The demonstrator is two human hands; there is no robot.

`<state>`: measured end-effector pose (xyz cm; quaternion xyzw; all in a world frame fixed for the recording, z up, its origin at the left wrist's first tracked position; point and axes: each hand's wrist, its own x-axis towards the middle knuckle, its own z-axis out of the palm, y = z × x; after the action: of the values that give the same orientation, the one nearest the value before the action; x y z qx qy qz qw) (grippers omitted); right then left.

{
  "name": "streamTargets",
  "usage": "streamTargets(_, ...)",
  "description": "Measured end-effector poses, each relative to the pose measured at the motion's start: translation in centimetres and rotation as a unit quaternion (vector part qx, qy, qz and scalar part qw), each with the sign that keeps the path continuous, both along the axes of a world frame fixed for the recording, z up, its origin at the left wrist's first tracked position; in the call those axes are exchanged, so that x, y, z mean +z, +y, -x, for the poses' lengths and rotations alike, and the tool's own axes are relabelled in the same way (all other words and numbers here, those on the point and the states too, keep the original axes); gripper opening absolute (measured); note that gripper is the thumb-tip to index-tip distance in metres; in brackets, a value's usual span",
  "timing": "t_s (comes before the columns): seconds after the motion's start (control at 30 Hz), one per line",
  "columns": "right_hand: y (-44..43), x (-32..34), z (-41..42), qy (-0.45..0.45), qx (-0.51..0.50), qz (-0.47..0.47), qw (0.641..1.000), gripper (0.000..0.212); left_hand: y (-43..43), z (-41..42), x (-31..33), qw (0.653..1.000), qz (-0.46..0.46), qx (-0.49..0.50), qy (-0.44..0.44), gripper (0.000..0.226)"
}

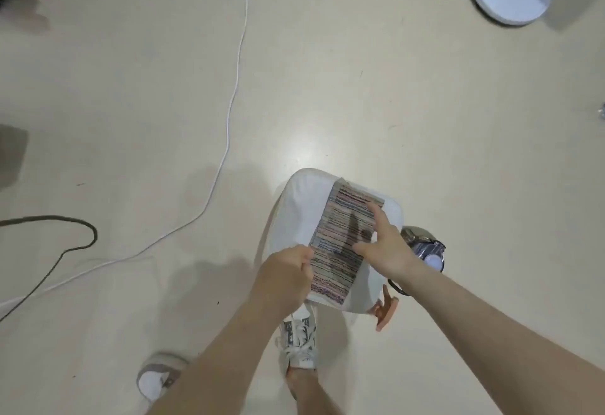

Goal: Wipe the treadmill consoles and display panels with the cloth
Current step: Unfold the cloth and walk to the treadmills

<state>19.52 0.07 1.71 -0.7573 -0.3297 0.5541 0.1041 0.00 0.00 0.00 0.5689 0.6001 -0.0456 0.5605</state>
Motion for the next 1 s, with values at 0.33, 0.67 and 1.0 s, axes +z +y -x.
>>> streamTargets(0.33,-1.0,-7.2,3.5,-0.024,-0.161,0.061,0.985,0.068,-0.2,-4.4,-7.0,0.99,0.094,0.107,-0.018,0.015)
streamTargets(0.67,5.0,5.8,6.9,0.232,-0.286,0.023,0.93,0.034,4.4,-1.3,6.7,0.949,0.088,0.258,-0.16,0.008)
streamTargets(1.0,14.9,31.3,17.4,0.383,-0.192,-0.035,0.903,0.042,13.5,10.9,32.9,0.911,-0.024,0.328,-0.248,0.009)
